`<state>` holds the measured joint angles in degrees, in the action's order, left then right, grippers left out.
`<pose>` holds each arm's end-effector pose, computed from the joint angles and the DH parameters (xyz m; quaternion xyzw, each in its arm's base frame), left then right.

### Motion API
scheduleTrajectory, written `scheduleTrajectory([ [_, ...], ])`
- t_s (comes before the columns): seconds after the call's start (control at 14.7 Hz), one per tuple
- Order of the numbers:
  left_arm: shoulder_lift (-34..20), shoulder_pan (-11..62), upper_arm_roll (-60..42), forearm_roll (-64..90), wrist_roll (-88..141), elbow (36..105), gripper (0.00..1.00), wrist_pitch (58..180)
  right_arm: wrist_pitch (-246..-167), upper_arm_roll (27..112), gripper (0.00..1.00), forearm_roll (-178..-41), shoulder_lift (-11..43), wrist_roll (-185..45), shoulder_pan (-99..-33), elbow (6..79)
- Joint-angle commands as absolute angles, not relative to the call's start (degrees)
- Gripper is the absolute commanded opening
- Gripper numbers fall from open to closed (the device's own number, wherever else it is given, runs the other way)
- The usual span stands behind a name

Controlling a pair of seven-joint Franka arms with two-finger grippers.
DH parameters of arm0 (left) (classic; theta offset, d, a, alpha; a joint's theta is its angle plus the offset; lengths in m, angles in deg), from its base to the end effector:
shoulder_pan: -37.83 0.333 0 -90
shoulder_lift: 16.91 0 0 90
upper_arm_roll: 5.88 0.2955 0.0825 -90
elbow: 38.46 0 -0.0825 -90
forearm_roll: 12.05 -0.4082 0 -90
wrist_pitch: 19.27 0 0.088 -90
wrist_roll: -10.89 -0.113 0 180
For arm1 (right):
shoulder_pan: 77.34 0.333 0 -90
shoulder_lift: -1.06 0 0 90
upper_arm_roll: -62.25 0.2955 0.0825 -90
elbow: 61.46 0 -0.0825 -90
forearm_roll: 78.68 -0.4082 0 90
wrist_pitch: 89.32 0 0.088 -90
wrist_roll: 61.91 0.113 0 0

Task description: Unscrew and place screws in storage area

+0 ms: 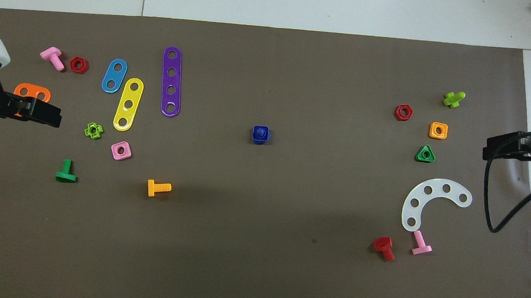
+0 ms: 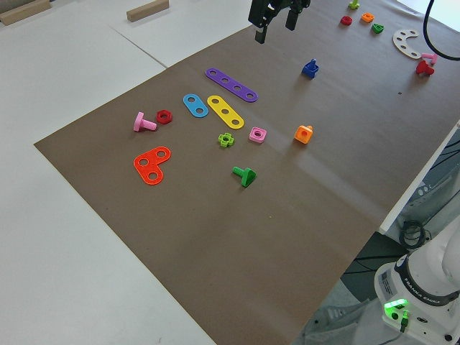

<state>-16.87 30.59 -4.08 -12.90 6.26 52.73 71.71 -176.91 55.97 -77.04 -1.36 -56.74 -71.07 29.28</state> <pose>0.5776 -0.0534 0.5888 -0.9961 0.0879 0.0021 0.0074 0.5622 -0.0047 0.6119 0.9989 -0.0456 -0.0060 0.0123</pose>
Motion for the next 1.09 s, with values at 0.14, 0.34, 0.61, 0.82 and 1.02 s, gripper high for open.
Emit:
scheduleTrajectory([
  [0.14,-18.50,29.92,-3.69,-12.31,6.67,54.00,1.00,71.00,-176.95,56.27,1.00,-77.89,-2.55,-56.81,-71.54,30.47],
  [0.34,-18.58,29.83,-3.69,-12.31,6.15,54.35,1.00,71.00,-176.95,56.27,1.00,-77.89,-2.55,-56.81,-71.54,30.47],
  [0.61,-19.29,29.66,-3.86,-12.22,6.23,56.28,1.00,71.61,-176.95,56.27,1.00,-77.89,-2.55,-56.81,-71.54,30.47],
  [0.82,-18.50,25.97,-4.30,-11.09,7.72,56.64,1.00,71.88,-176.95,56.27,1.00,-77.89,-2.55,-56.81,-71.54,30.47],
  [1.02,-15.87,21.86,-4.39,-7.22,15.26,55.94,1.00,74.24,-176.95,56.27,1.00,-77.89,-2.55,-56.81,-71.54,30.47],
])
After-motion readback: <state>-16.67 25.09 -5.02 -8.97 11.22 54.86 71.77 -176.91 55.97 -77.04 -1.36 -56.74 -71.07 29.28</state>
